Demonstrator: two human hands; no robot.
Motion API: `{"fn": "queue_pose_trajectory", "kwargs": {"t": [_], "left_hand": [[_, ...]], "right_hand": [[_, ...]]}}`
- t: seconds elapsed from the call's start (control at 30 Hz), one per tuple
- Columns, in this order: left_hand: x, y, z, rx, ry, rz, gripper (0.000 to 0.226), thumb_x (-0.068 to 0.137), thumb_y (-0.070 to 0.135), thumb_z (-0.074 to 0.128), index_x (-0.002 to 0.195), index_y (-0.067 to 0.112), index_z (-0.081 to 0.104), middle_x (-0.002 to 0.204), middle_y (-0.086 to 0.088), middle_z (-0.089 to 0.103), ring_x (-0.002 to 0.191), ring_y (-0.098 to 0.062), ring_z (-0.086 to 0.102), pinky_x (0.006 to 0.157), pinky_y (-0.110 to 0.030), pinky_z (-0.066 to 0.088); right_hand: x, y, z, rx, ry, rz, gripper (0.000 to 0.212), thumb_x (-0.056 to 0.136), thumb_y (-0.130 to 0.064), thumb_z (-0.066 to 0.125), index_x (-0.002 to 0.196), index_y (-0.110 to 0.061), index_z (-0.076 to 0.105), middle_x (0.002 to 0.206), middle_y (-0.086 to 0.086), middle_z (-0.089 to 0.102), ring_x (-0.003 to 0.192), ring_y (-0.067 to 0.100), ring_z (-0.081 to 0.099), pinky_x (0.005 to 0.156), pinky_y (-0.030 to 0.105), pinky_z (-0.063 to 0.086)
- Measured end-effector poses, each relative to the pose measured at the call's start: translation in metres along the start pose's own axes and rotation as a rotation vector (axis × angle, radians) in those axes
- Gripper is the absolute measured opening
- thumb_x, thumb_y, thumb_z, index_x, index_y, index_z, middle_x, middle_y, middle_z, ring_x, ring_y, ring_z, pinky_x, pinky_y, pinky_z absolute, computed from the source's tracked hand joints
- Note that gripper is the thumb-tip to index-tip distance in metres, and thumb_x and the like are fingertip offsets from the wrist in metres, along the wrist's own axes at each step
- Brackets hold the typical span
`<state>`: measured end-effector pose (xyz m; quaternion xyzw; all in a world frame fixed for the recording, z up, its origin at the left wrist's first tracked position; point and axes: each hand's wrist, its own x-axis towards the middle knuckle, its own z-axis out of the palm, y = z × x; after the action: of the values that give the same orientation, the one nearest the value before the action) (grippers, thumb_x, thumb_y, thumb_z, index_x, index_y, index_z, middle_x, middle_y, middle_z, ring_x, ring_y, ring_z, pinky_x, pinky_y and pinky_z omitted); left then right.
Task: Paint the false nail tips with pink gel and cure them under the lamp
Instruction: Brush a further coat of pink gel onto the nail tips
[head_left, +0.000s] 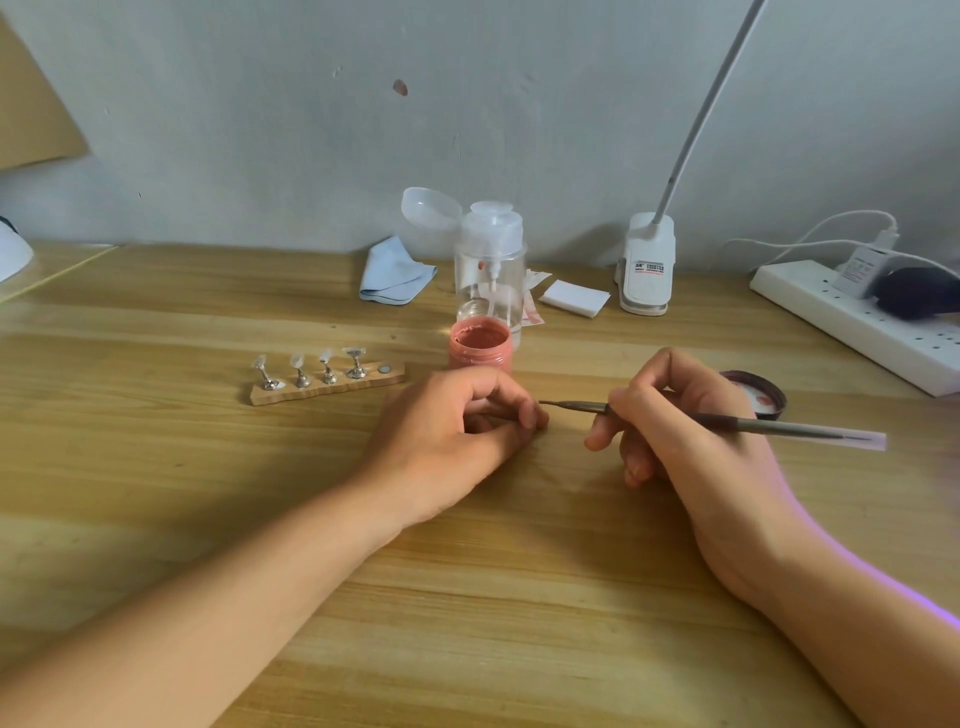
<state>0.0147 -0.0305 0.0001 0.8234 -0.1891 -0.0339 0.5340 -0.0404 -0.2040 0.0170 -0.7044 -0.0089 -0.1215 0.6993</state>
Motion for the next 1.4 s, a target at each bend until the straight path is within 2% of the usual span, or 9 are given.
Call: {"fn": "queue_pose_trajectory", "kwargs": {"t": [0.17, 0.43, 0.57, 0.77, 0.93, 1.13, 1.27, 1.4], "left_hand": [[-0.0004, 0.0000, -0.0001, 0.002, 0.005, 0.002, 0.014, 0.084, 0.011, 0.075, 0.079, 0.023, 0.072, 0.092, 0.011, 0.077, 0.096, -0.018, 0.071, 0.097, -0.045, 0.051], [-0.0002, 0.0000, 0.0007, -0.013, 0.005, 0.003, 0.018, 0.084, 0.007, 0.074, 0.077, 0.024, 0.071, 0.091, 0.010, 0.077, 0.095, -0.012, 0.072, 0.099, -0.043, 0.050], [-0.0009, -0.0001, 0.0004, -0.013, 0.007, 0.001, 0.017, 0.084, 0.008, 0.074, 0.078, 0.024, 0.072, 0.090, 0.011, 0.077, 0.095, -0.013, 0.072, 0.099, -0.043, 0.050], [-0.0016, 0.0012, -0.0002, -0.003, 0.003, 0.005, 0.022, 0.084, 0.008, 0.074, 0.075, 0.027, 0.071, 0.091, 0.012, 0.077, 0.095, -0.012, 0.072, 0.099, -0.041, 0.051], [-0.0010, 0.0010, 0.0000, 0.013, 0.006, 0.009, 0.019, 0.085, 0.011, 0.075, 0.075, 0.027, 0.070, 0.089, 0.013, 0.076, 0.090, -0.013, 0.070, 0.085, -0.027, 0.048], [-0.0010, -0.0006, 0.0003, 0.016, 0.008, 0.014, 0.018, 0.085, 0.012, 0.075, 0.075, 0.026, 0.070, 0.089, 0.012, 0.076, 0.088, -0.019, 0.069, 0.081, -0.025, 0.046], [-0.0008, -0.0009, -0.0001, 0.001, -0.003, 0.013, 0.018, 0.085, 0.011, 0.074, 0.076, 0.026, 0.070, 0.089, 0.012, 0.076, 0.089, -0.017, 0.070, 0.079, -0.024, 0.043], [-0.0010, -0.0006, 0.0002, -0.005, -0.002, 0.013, 0.016, 0.085, 0.011, 0.074, 0.077, 0.024, 0.071, 0.089, 0.011, 0.076, 0.086, -0.019, 0.069, 0.079, -0.024, 0.047]], "right_hand": [[0.0001, 0.0004, 0.0000, -0.008, -0.011, -0.007, 0.017, 0.087, -0.003, 0.055, 0.074, -0.009, 0.047, 0.065, 0.011, 0.070, 0.046, 0.009, 0.044, 0.045, 0.018, 0.041], [0.0002, 0.0004, -0.0010, 0.015, 0.001, -0.007, 0.022, 0.090, -0.002, 0.054, 0.073, -0.013, 0.047, 0.066, 0.011, 0.070, 0.047, 0.009, 0.043, 0.046, 0.018, 0.040], [-0.0009, -0.0009, 0.0001, -0.008, -0.029, 0.001, 0.017, 0.088, -0.003, 0.056, 0.076, -0.011, 0.048, 0.067, 0.012, 0.070, 0.046, 0.009, 0.043, 0.046, 0.017, 0.040], [0.0003, -0.0012, -0.0009, 0.011, 0.025, 0.020, 0.020, 0.088, -0.002, 0.054, 0.072, -0.012, 0.047, 0.063, 0.009, 0.068, 0.047, 0.010, 0.043, 0.045, 0.018, 0.040], [-0.0012, -0.0027, 0.0002, -0.021, 0.004, 0.019, 0.017, 0.086, 0.000, 0.052, 0.071, -0.008, 0.047, 0.055, 0.007, 0.063, 0.047, 0.009, 0.043, 0.045, 0.017, 0.039], [-0.0012, -0.0024, 0.0015, -0.053, -0.020, 0.007, 0.011, 0.082, -0.004, 0.054, 0.074, -0.006, 0.047, 0.056, 0.008, 0.065, 0.047, 0.011, 0.042, 0.046, 0.019, 0.039], [-0.0006, -0.0013, 0.0003, -0.026, 0.001, 0.003, 0.016, 0.084, -0.001, 0.054, 0.072, -0.009, 0.046, 0.056, 0.009, 0.064, 0.046, 0.011, 0.042, 0.045, 0.018, 0.037], [-0.0010, -0.0009, 0.0009, -0.050, -0.025, -0.007, 0.013, 0.082, -0.004, 0.054, 0.072, -0.006, 0.047, 0.056, 0.008, 0.064, 0.047, 0.010, 0.042, 0.046, 0.019, 0.038]]}}
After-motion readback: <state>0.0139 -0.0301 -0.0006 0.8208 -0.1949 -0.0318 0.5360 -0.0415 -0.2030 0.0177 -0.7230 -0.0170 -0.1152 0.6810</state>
